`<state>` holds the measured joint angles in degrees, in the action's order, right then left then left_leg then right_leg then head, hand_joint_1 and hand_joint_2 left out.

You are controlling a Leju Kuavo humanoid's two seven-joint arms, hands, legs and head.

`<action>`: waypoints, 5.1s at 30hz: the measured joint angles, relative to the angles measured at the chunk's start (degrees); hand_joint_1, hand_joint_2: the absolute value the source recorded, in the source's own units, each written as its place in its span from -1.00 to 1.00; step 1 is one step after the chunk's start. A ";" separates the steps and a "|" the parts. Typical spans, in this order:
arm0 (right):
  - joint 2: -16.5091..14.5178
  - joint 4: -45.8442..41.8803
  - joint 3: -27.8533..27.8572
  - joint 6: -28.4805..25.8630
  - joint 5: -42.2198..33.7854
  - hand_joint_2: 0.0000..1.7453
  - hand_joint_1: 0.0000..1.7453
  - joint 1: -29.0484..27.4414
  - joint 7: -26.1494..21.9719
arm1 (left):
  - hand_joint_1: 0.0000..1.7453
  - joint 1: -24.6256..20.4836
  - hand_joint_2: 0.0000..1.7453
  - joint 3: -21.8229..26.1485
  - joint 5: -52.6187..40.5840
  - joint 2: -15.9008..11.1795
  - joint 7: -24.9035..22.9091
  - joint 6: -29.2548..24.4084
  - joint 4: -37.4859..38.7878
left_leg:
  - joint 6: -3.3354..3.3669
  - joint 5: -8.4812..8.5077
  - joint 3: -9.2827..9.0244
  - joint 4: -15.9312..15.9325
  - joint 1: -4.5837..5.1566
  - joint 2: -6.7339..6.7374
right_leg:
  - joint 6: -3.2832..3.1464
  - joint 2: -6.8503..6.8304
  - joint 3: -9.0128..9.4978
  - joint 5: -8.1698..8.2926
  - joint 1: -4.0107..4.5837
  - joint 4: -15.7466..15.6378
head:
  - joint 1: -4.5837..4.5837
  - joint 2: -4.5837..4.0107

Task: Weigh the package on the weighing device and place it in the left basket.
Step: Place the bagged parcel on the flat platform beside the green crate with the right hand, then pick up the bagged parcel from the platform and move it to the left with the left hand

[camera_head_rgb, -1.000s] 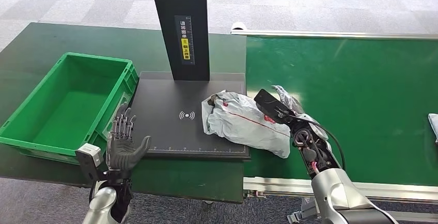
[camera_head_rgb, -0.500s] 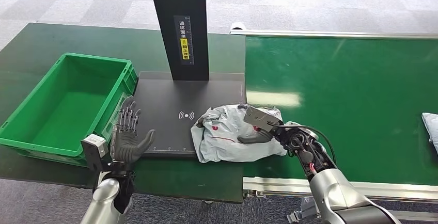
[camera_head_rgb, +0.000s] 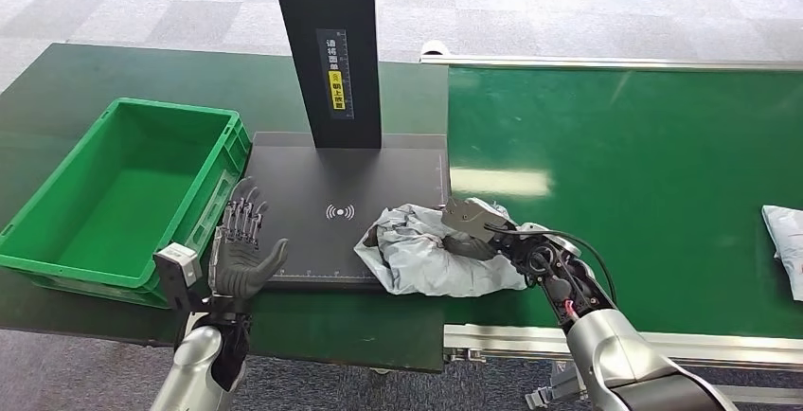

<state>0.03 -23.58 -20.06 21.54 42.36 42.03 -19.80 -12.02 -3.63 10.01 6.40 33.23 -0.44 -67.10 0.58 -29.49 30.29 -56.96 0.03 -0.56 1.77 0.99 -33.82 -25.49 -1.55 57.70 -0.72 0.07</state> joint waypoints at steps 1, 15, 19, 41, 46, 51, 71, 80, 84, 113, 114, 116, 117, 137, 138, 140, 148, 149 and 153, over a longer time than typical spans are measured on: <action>-0.01 0.00 -0.52 -0.61 0.30 1.00 1.00 0.15 0.67 | -1.00 0.00 1.00 0.01 0.65 0.01 -0.16 0.47 0.01 | 0.00 0.00 0.00 0.00 0.00 0.00 | 0.00 0.00 0.00 0.00 0.00 0.00 | -0.01 0.00; -1.04 0.20 -5.38 -18.87 2.63 1.00 1.00 0.06 8.02 | -1.00 3.01 1.00 4.19 6.49 -0.01 0.30 -1.47 -4.52 | 0.00 0.00 -0.10 0.00 0.00 -0.05 | 0.00 -0.04 0.19 0.00 -0.01 0.00 | 0.01 0.00; -1.10 0.20 -5.38 -21.11 2.37 1.00 1.00 -0.10 7.99 | -1.00 5.08 1.00 5.56 6.74 0.01 0.51 -1.74 -6.95 | 0.00 0.00 -0.07 0.00 0.01 -0.05 | 0.00 -0.04 0.15 0.00 -0.01 0.00 | 0.01 0.00; -5.67 -8.22 -1.19 -59.48 15.71 1.00 1.00 6.42 1.64 | -1.00 5.33 1.00 8.26 7.23 5.15 6.94 -11.54 -13.51 | -0.02 0.05 0.12 0.00 -0.01 -0.04 | -0.02 -0.03 -0.07 0.03 -0.01 0.05 | 0.01 0.00; -8.76 -3.22 -8.74 -51.98 29.75 1.00 1.00 10.96 3.60 | -1.00 3.01 1.00 5.41 7.83 5.13 6.94 -10.60 -10.89 | -0.03 0.05 0.10 0.00 -0.03 -0.08 | -0.02 -0.06 -0.08 0.03 0.03 0.05 | 0.00 0.00; -10.53 -0.22 -13.86 -51.30 31.28 1.00 1.00 11.67 4.19 | -1.00 2.51 1.00 4.43 7.89 5.09 6.94 -10.56 -9.59 | -0.03 0.05 0.14 0.00 -0.03 -0.12 | -0.02 -0.12 -0.07 0.02 0.02 0.04 | 0.01 0.00; -15.21 5.80 -24.61 -36.18 37.04 1.00 -1.00 9.59 10.08 | -1.00 1.66 1.00 3.60 9.12 4.32 6.94 -9.51 -7.70 | -0.04 0.05 0.16 0.00 -0.06 -0.06 | -0.03 -0.09 -0.10 0.02 0.06 0.01 | 0.02 0.00; -13.42 5.86 -23.55 -48.13 34.58 1.00 -1.00 9.68 10.23 | -1.00 1.65 1.00 3.63 8.83 4.42 6.94 -8.46 -7.56 | -0.05 0.04 0.16 -0.01 -0.05 -0.06 | -0.03 -0.09 -0.13 0.02 0.05 0.01 | 0.01 0.00; -13.07 5.86 -23.47 -48.28 34.52 1.00 -1.00 9.68 10.21 | -1.00 1.65 1.00 3.63 8.82 4.44 6.94 -8.43 -7.56 | -0.05 0.04 0.16 -0.01 -0.05 -0.06 | -0.03 -0.09 -0.12 0.02 0.06 0.01 | 0.02 0.00; -5.28 -22.54 10.84 -30.90 -34.79 1.00 -1.00 -8.38 -11.41 | -1.00 4.31 1.00 3.49 1.17 2.59 2.69 -1.87 -7.55 | -0.02 0.00 0.24 -0.01 -0.04 -0.27 | 0.00 -0.24 -0.10 0.00 0.04 -0.10 | 0.02 0.00; -3.97 -25.47 11.51 -29.25 -36.30 1.00 -1.00 -10.54 -10.43 | -1.00 4.70 1.00 3.15 0.15 2.37 1.88 -0.21 -7.46 | -0.02 -0.01 0.26 -0.01 -0.04 -0.26 | 0.00 -0.25 -0.10 0.00 0.04 -0.13 | 0.02 0.00; -1.76 -30.47 12.34 -26.39 -37.82 1.00 -1.00 -14.80 -8.92 | -1.00 5.42 1.00 2.01 -2.89 2.00 0.63 2.27 -7.19 | -0.03 -0.05 0.27 0.00 -0.03 -0.24 | 0.00 -0.23 -0.11 0.00 0.04 -0.16 | 0.02 0.00; -0.90 -32.61 12.50 -25.32 -38.03 1.00 -1.00 -16.86 -8.27 | -1.00 5.80 1.00 1.27 -4.81 1.87 0.10 2.89 -7.08 | -0.03 -0.07 0.27 0.00 -0.04 -0.22 | 0.00 -0.22 -0.12 0.00 0.04 -0.17 | 0.02 0.00; 1.72 -42.29 10.71 -19.01 -34.00 1.00 -1.00 -33.54 -4.15 | -1.00 4.99 1.00 -7.61 -34.30 0.93 -4.52 -11.43 -6.66 | -0.05 -0.05 0.25 0.02 -0.06 -0.14 | 0.00 -0.21 -0.10 0.00 0.07 -0.16 | 0.00 0.00; 1.71 -42.29 10.68 -18.84 -34.07 1.00 -1.00 -33.60 -4.23 | -1.00 4.74 1.00 -7.90 -36.08 0.88 -4.86 -12.69 -6.56 | -0.05 -0.05 0.25 0.02 -0.06 -0.15 | 0.00 -0.21 -0.11 0.00 0.07 -0.16 | 0.00 0.00; 1.56 -42.23 10.63 -18.45 -34.28 1.00 -1.00 -33.67 -4.43 | -1.00 3.51 1.00 -8.87 -42.57 0.78 -6.25 -16.88 -6.11 | -0.04 -0.05 0.26 0.02 -0.06 -0.17 | 0.00 -0.22 -0.12 0.00 0.07 -0.16 | 0.01 0.00; 0.13 -39.99 9.27 -18.31 -32.50 1.00 -1.00 -32.92 -6.45 | -1.00 -11.18 1.00 -17.68 -70.92 2.65 -21.78 -15.58 4.73 | -0.01 0.00 0.20 0.01 -0.05 -0.20 | 0.01 -0.23 -0.02 0.05 0.06 -0.16 | 0.00 0.00; 0.01 -39.54 9.17 -18.31 -32.23 1.00 -1.00 -32.56 -6.59 | -1.00 -13.29 1.00 -18.73 -71.80 3.21 -23.89 -11.88 7.51 | -0.01 0.00 0.19 0.00 -0.05 -0.19 | 0.02 -0.22 -0.02 0.07 0.06 -0.16 | 0.01 0.00; -0.48 -38.31 9.15 -18.34 -31.24 1.00 -1.00 -31.84 -6.77 | -1.00 -19.48 1.00 -21.65 -73.80 5.29 -29.43 -3.98 18.33 | -0.01 0.00 0.20 0.00 -0.05 -0.15 | 0.03 -0.19 -0.06 0.08 0.05 -0.15 | -0.01 0.00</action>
<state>-0.45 -61.89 -10.91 3.20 11.12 10.19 -26.56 -31.50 -25.27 -63.79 11.70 3.80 -4.42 -48.78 0.57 -29.48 30.49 -56.96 -0.02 -0.71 1.80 0.79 -33.87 -25.41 -1.50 57.54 -0.73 0.07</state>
